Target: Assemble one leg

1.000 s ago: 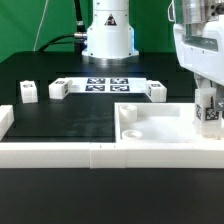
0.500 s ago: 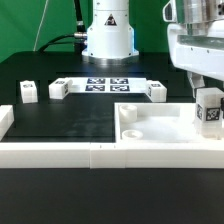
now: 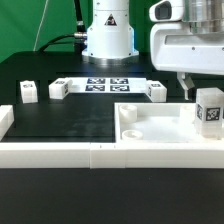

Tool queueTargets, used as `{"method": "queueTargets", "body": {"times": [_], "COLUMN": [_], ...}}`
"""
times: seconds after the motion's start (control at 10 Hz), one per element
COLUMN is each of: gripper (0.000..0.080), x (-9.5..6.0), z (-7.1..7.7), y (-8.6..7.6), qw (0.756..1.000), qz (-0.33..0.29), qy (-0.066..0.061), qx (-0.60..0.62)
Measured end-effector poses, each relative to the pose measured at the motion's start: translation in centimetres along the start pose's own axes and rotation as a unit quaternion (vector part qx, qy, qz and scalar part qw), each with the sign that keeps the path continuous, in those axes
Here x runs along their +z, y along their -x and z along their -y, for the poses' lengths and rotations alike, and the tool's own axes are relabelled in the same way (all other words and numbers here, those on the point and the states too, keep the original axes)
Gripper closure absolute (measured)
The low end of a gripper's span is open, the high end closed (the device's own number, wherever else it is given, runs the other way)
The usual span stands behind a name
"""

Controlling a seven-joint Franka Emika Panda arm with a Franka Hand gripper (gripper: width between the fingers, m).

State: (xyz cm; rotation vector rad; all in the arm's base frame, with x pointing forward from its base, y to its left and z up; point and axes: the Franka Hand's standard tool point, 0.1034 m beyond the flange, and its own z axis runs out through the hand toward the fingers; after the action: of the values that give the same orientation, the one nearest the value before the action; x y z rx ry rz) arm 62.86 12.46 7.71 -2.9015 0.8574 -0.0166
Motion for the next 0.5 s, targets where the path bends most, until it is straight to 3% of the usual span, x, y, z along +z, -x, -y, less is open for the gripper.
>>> {"method": "queueTargets", "body": {"times": [0.1,0.2,0.4,0.5], "gripper": [0.0150,0.0150,0.0150,0.0150], "x": [0.21,0.26,0.19,0.18], "z": [-0.22,-0.44,-0.48,-0.56], "y": [-0.45,-0.76,-0.80,-0.87], "qw": [0.998,0.993,0.976,0.968], "qz": [-0.001,-0.002,-0.006,-0.004], "qy": [0.015,0.018,0.034,0.035], "qx": [-0.063,-0.114,-0.214,-0.250]}}
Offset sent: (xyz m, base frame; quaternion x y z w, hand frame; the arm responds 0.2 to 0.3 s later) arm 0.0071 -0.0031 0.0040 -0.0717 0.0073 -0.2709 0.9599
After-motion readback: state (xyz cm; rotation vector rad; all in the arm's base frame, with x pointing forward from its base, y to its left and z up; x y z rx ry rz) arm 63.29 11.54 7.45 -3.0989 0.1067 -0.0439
